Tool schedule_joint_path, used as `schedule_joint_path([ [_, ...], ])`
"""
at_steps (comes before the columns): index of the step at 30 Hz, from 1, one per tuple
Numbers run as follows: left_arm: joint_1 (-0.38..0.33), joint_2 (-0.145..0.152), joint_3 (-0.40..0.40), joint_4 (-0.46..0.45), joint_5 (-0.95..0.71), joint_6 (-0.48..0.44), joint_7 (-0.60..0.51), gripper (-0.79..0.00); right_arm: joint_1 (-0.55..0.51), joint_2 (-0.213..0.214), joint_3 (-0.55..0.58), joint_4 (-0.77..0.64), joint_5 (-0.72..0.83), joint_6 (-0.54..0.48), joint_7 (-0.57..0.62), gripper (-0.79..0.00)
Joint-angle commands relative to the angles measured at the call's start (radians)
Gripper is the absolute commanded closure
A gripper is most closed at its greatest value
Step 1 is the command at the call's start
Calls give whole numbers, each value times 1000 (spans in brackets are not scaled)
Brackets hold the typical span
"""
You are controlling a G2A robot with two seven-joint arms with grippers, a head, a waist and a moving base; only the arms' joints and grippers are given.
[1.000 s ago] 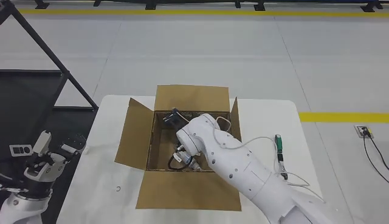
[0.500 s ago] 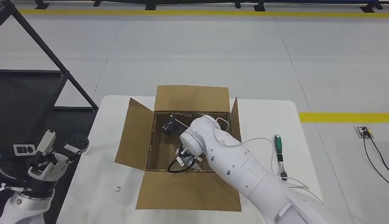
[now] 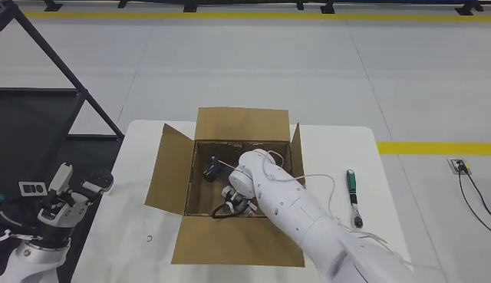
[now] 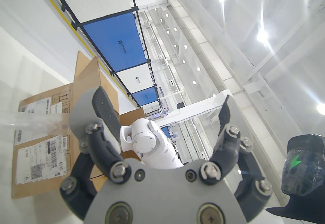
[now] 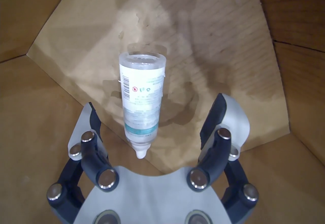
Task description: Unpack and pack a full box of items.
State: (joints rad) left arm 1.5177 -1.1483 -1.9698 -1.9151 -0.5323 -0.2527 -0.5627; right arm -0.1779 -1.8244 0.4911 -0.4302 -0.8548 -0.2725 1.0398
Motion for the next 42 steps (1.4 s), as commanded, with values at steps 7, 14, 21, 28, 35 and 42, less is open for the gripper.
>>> schedule_joint_path([
  [7, -3, 0, 7, 2, 7, -7, 8, -785, 14, -39, -7, 91, 2, -36, -39, -277],
  [14, -1, 0, 7, -3, 7, -13, 15, -785, 29, -57, -3, 136, -1, -46, -76, 0],
  [21, 3, 1, 10, -11, 12, -12, 19, -785, 50, -53, 14, 143, -5, -58, -130, 0],
  [28, -5, 1, 25, -17, 22, -6, 22, -785, 60, -28, 38, 102, -13, -83, -155, 0],
  [35, -9, 1, 36, -15, 27, -5, 24, -785, 35, 13, 65, -12, -48, -51, -142, 0],
  [42, -4, 1, 39, -14, 27, -7, 29, -785, -30, 73, 112, -220, -107, 11, -79, 0],
])
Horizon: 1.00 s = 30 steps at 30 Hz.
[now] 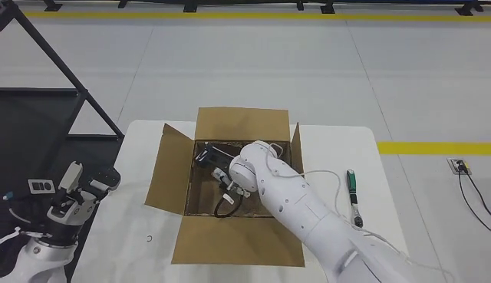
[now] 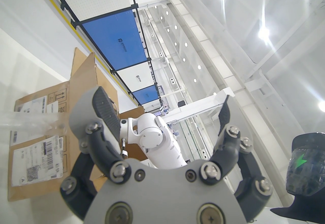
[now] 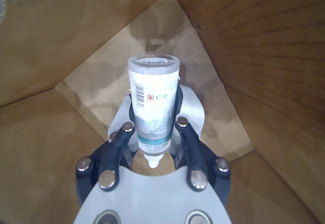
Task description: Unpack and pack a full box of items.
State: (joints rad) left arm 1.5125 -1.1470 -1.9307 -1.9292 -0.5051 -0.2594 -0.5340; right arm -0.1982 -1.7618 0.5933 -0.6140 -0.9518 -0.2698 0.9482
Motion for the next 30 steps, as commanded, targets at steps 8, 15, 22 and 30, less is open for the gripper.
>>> schedule_joint_path([
  [8, 10, 0, 0, 0, 1, -4, 5, -785, -117, 84, 109, -328, -95, 123, 124, 0],
  [15, 12, 0, 0, -2, 0, -3, 2, -785, -227, 127, 190, -568, -185, 240, 203, 0],
  [22, 8, 1, 7, -3, 4, -2, -3, -785, -307, 151, 259, -724, -227, 281, 263, 0],
  [30, 5, 1, 10, -1, 2, -4, -2, -785, -409, 171, 340, -878, -274, 369, 250, 0],
])
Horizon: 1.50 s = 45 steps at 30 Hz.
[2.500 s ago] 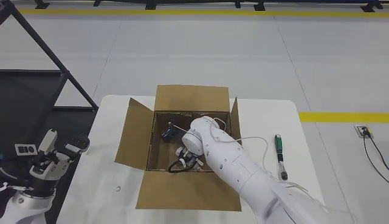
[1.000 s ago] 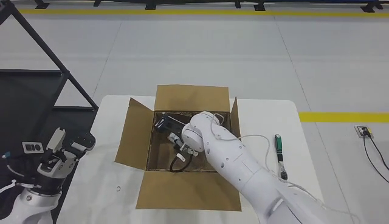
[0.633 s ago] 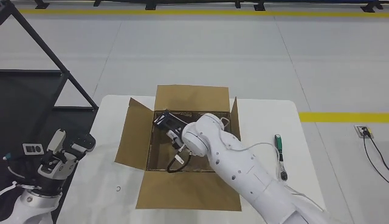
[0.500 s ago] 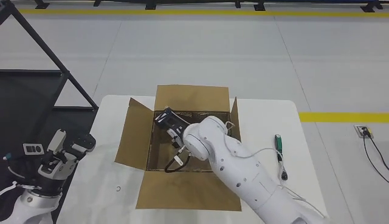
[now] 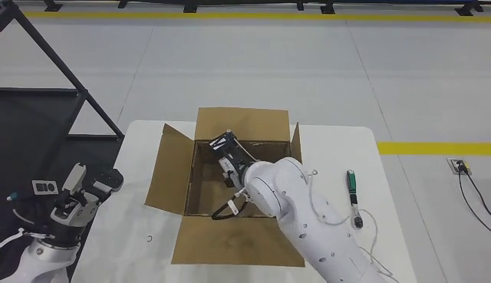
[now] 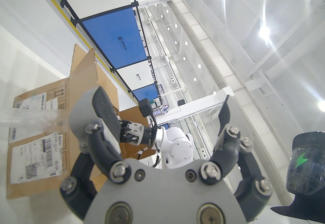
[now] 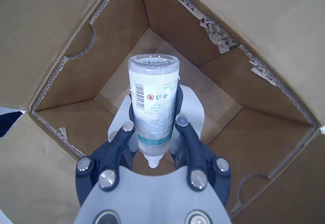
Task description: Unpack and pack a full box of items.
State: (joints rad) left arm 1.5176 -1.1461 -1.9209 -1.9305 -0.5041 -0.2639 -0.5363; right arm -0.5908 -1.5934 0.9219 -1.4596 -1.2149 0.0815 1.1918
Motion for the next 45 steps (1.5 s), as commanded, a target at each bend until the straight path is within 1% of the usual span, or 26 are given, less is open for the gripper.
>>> schedule_joint_path([
  [1, 0, 0, 1, 0, 2, 1, 0, -785, -35, 7, 23, -68, -24, 33, 16, 0],
  [6, -13, 1, 23, -1, 15, 9, -4, -785, -156, 30, 82, -283, -132, 87, 83, 0],
  [10, -29, 1, 51, -2, 34, 17, -10, -785, -259, 45, 125, -442, -212, 103, 123, 0],
  [15, -43, 1, 76, -2, 50, 24, -9, -785, -363, 56, 163, -575, -293, 129, 131, 0],
  [21, -46, 2, 87, -4, 58, 28, -2, -785, -487, 67, 231, -694, -351, 158, 99, 0],
  [25, -48, 2, 89, -5, 58, 30, 1, -785, -550, 72, 299, -736, -361, 180, 89, 0],
  [30, -51, 2, 103, -13, 72, 37, 7, -785, -627, 74, 368, -758, -389, 260, 34, 0],
  [34, -58, 3, 113, -21, 93, 48, 6, -785, -674, 74, 424, -756, -362, 312, -8, 0],
  [38, -72, 5, 124, -32, 110, 63, 3, -785, -719, 76, 515, -759, -269, 303, -46, 0],
  [45, -98, 7, 145, -38, 135, 88, -6, -785, -769, 85, 673, -731, -121, 254, -106, 0],
])
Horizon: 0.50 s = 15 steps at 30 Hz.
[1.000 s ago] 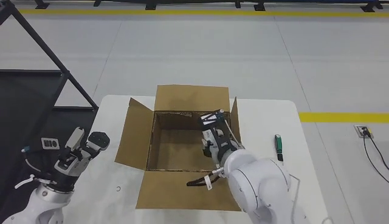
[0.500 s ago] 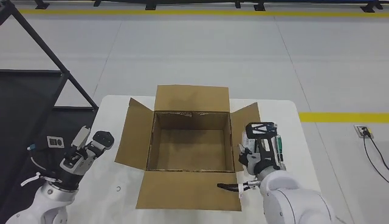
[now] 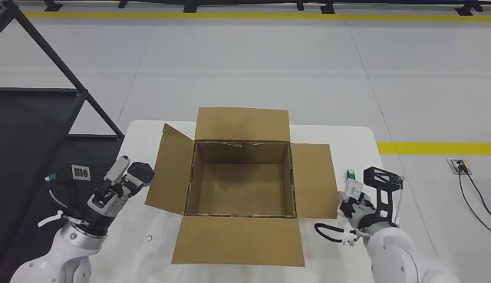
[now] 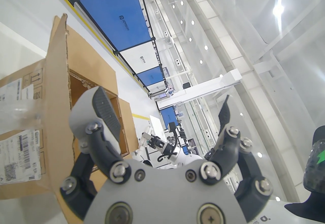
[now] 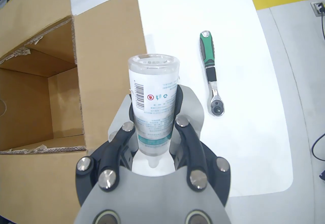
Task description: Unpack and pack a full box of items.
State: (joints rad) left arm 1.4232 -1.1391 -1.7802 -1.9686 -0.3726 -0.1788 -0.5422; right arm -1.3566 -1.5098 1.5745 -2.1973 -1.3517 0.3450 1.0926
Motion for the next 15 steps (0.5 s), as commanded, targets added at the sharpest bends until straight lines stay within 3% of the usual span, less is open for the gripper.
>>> schedule_joint_path([
  [1, -6, 0, 6, 0, 5, 5, 0, -785, -4, 2, 32, 12, 28, -12, -9, 0],
  [8, -32, 2, 29, 11, 16, 20, 1, -785, 39, 14, 109, 103, 96, -67, -9, 0],
  [15, -63, 4, 39, 27, 22, 39, 7, -785, 177, 33, 130, 296, 118, -190, 37, 0],
])
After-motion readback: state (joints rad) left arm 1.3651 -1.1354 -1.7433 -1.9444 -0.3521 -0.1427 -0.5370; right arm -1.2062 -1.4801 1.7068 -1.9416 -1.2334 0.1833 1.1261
